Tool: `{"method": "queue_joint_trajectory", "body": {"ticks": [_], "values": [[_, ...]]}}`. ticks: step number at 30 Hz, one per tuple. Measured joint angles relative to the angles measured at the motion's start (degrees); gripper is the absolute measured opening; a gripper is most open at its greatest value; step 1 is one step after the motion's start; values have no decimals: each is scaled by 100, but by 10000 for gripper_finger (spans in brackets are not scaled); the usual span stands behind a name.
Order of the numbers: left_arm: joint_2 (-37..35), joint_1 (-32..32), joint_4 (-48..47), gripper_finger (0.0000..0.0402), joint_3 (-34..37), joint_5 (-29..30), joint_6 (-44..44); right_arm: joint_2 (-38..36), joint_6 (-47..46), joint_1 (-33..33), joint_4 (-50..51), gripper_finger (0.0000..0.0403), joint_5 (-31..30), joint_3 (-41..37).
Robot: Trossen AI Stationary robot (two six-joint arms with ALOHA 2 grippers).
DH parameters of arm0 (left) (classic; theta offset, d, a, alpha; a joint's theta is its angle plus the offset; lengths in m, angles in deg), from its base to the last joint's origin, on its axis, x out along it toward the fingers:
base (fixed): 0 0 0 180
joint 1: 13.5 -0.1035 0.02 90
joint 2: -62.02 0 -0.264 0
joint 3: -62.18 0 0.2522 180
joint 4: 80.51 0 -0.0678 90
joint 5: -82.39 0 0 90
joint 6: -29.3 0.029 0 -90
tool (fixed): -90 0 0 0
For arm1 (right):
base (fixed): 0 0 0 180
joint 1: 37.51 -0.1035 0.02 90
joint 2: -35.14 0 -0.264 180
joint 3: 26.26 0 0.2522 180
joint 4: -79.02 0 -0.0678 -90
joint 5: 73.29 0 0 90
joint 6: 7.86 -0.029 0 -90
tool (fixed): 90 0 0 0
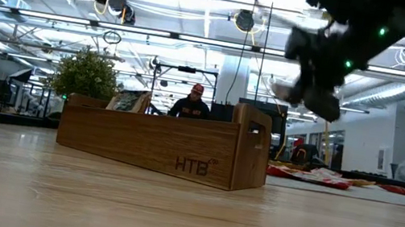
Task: Pick & Place Tea
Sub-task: Put the brown tea bag into the left section of the wooden organizer
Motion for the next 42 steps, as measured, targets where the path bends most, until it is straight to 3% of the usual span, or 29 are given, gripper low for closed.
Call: {"method": "queue_joint_trajectory", "body": {"ticks": [4,8,11,14,18,21,25,29,35,42], "values": [[158,-37,383,37,-2,382,-264,534,2076,-583,-2106,3,-523,-4],[602,-258,961,37,-3,707,-1279,1333,4051,-772,-4402,3,-587,-4],[1019,-502,1230,38,-7,712,-1921,1973,5397,-743,-5815,3,-576,-3],[1375,-710,1229,46,-154,518,-2395,2467,6154,-681,-6663,3,-578,55],[1889,-935,1168,94,-583,-636,-2974,2842,6061,-650,-6893,3,-435,214],[2341,-1003,492,144,-1132,-1386,-3279,2961,5756,-665,-6898,4,-111,321],[3034,-1013,-690,197,-1979,-1584,-3292,2984,5501,-709,-6899,4,32,431],[3608,-1014,-1270,227,-2580,-1587,-3159,2984,5329,-741,-6899,4,32,483],[4054,-1003,-1341,232,-2959,-1917,-3042,2984,5122,-764,-6848,4,27,485],[4093,-1021,-1474,195,-2999,-1980,-3034,2984,5117,-776,-6852,4,26,485]]}}
